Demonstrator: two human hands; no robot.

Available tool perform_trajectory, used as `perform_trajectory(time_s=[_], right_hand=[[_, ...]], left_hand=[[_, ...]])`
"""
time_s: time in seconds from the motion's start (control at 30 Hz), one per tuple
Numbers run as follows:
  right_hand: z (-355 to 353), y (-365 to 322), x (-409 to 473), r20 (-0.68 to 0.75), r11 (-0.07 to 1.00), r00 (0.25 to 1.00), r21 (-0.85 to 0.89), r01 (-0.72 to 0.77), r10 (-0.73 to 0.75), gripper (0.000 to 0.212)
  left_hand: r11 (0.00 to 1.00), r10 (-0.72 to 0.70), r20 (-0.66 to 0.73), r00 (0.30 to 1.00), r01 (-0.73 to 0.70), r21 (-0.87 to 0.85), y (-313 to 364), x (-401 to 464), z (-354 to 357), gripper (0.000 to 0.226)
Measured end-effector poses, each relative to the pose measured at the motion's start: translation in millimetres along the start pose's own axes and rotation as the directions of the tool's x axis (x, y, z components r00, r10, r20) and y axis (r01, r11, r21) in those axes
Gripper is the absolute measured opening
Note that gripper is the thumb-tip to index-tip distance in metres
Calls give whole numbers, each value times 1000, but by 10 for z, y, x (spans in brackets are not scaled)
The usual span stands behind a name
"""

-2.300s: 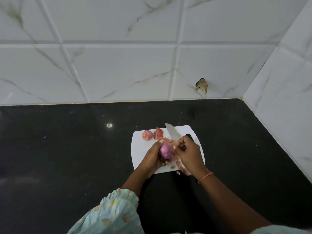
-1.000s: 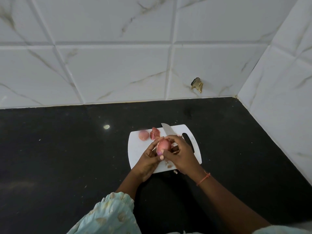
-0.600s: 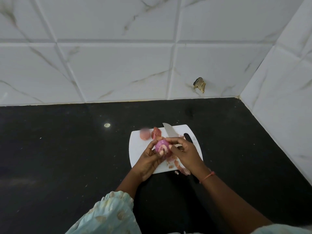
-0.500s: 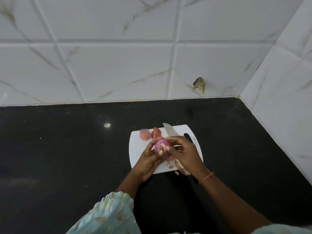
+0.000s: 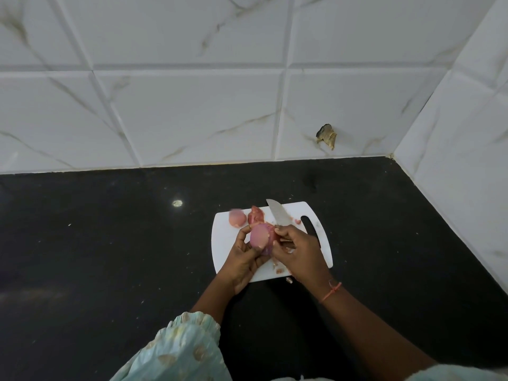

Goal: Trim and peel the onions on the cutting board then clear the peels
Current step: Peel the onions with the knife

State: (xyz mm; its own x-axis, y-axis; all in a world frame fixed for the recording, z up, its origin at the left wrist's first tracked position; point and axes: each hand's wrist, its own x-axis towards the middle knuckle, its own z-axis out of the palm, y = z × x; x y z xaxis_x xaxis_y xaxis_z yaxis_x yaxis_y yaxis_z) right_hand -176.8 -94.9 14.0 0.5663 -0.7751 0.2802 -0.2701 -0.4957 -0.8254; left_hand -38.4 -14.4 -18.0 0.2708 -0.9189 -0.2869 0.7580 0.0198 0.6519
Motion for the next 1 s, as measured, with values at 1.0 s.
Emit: perform_trajectory(time_s=[1.0], right_hand=[[38, -41, 10, -28, 983, 998, -175, 58, -64, 12]], left_hand=[[999, 19, 32, 999, -20, 39, -35, 29, -61, 66]])
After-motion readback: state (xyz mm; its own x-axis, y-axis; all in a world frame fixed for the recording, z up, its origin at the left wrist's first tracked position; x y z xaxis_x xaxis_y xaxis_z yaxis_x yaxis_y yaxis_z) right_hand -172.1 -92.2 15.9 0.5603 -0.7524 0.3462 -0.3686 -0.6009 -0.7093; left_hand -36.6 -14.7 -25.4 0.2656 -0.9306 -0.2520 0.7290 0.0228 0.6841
